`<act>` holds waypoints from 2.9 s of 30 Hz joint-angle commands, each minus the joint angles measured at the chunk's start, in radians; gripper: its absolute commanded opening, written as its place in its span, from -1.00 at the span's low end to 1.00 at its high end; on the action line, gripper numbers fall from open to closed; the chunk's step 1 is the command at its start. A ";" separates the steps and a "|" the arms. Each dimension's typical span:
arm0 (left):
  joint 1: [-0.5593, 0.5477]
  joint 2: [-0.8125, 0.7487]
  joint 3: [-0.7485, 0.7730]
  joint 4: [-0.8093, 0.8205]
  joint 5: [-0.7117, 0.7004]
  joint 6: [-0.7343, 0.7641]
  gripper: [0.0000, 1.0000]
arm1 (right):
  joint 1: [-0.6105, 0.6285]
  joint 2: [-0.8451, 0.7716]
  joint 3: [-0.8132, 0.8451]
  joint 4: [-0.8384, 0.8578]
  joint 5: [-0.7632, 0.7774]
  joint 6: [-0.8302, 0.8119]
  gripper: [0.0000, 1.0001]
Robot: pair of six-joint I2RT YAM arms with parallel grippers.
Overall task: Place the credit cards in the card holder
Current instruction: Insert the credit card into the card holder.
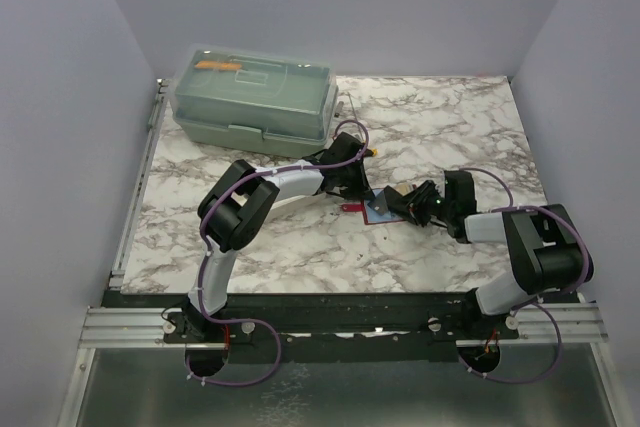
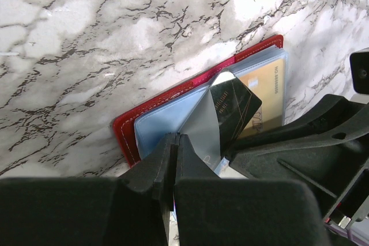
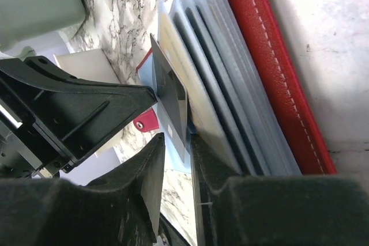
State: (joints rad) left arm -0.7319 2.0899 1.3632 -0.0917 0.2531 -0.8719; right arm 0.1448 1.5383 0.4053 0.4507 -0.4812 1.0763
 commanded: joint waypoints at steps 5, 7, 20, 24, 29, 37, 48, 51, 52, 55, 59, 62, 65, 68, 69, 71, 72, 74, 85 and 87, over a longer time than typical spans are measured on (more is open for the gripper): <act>0.005 0.010 -0.030 -0.077 -0.012 0.015 -0.98 | 0.002 0.060 -0.052 0.115 0.074 0.061 -0.54; 0.004 0.009 -0.032 -0.078 -0.011 0.016 -0.98 | 0.002 0.057 -0.066 0.136 0.093 0.073 -0.59; 0.001 -0.015 -0.039 -0.075 0.002 0.012 -0.98 | 0.002 0.121 -0.095 0.331 0.099 0.091 -0.76; -0.004 -0.016 -0.039 -0.073 0.005 0.013 -0.97 | 0.002 0.119 -0.112 0.365 0.100 0.099 -0.78; -0.004 -0.036 -0.039 -0.074 0.007 0.029 -0.86 | 0.002 0.073 -0.108 0.270 0.122 0.060 -0.99; -0.004 -0.095 -0.062 -0.074 0.044 0.033 -0.46 | -0.022 0.059 -0.029 0.061 0.031 -0.168 -1.00; -0.006 -0.049 -0.101 -0.065 0.052 0.039 -0.48 | -0.067 0.019 0.121 -0.191 -0.055 -0.417 -0.99; -0.007 -0.043 -0.109 -0.063 0.047 0.044 -0.47 | -0.081 0.010 0.188 -0.295 -0.045 -0.493 -1.00; -0.007 -0.042 -0.112 -0.063 0.046 0.045 -0.47 | -0.086 0.010 0.203 -0.322 -0.047 -0.514 -1.00; -0.007 -0.045 -0.116 -0.065 0.046 0.050 -0.47 | -0.097 0.032 0.255 -0.410 -0.098 -0.596 -0.99; -0.006 -0.052 -0.115 -0.065 0.050 0.059 -0.46 | -0.099 0.063 0.303 -0.525 -0.147 -0.681 -0.99; -0.003 -0.054 -0.115 -0.065 0.055 0.065 -0.46 | -0.100 0.047 0.303 -0.555 -0.165 -0.702 -0.99; 0.001 -0.054 -0.113 -0.066 0.062 0.069 -0.46 | -0.102 0.053 0.333 -0.621 -0.180 -0.745 -1.00; 0.003 -0.057 -0.113 -0.068 0.064 0.073 -0.46 | -0.107 0.080 0.363 -0.681 -0.187 -0.795 -0.99; 0.003 -0.059 -0.115 -0.068 0.064 0.073 -0.46 | -0.112 0.092 0.372 -0.698 -0.188 -0.814 -0.99; 0.004 -0.060 -0.114 -0.068 0.068 0.073 -0.46 | -0.128 0.112 0.388 -0.719 -0.197 -0.829 -0.99; 0.004 -0.058 -0.113 -0.068 0.069 0.072 -0.46 | -0.135 0.122 0.398 -0.728 -0.211 -0.837 -0.99; 0.004 -0.054 -0.112 -0.069 0.076 0.072 -0.46 | -0.139 0.145 0.436 -0.766 -0.227 -0.863 -0.99; 0.005 -0.059 -0.107 -0.069 0.091 0.057 -0.46 | -0.139 0.290 0.539 -0.846 -0.321 -0.944 -0.99; 0.004 -0.063 -0.107 -0.069 0.089 0.057 -0.46 | -0.139 0.301 0.547 -0.852 -0.320 -0.947 -0.99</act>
State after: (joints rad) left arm -0.7231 2.0289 1.2816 -0.0914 0.3241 -0.8288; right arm 0.0113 1.7958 0.9352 -0.3325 -0.7956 0.1802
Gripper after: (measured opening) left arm 0.267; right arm 0.005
